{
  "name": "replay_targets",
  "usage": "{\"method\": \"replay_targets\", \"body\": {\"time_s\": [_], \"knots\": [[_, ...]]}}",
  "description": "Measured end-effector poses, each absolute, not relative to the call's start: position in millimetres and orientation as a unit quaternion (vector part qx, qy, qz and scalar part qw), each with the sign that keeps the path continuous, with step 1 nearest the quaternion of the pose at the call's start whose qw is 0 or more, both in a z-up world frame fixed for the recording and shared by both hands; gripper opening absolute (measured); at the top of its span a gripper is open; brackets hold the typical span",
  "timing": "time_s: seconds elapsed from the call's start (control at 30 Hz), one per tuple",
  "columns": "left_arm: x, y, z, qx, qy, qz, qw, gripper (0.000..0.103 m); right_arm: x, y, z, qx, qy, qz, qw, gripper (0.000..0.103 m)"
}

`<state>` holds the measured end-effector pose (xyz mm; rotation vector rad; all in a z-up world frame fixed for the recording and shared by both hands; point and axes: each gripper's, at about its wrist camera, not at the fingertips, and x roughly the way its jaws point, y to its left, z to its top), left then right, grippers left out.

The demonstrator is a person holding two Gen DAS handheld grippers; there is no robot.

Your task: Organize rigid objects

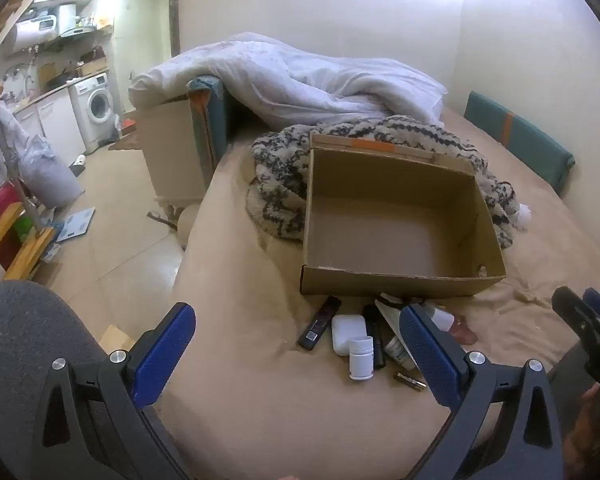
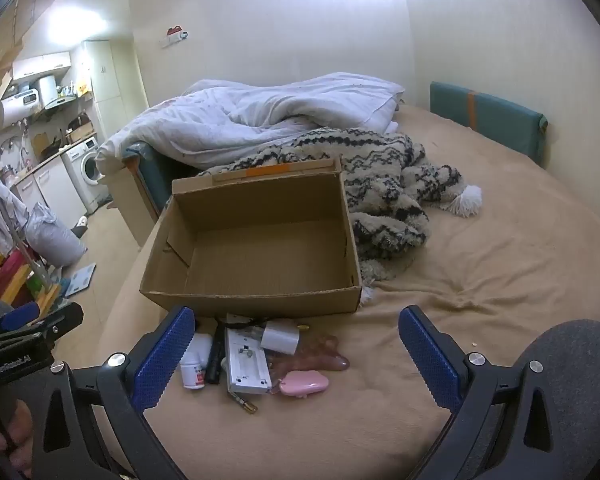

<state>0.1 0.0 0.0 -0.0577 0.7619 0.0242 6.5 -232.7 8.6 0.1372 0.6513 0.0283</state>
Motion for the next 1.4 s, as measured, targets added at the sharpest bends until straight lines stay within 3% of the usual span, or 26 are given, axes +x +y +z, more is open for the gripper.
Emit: {"method": "replay_targets", "body": {"time_s": [1.4], "knots": [[-0.8, 0.8, 3.3, -0.023, 0.367, 0.020, 0.930, 0.102, 8.0, -231.1, 6.6, 0.065, 0.320, 0.013, 0.945, 0.103]]}}
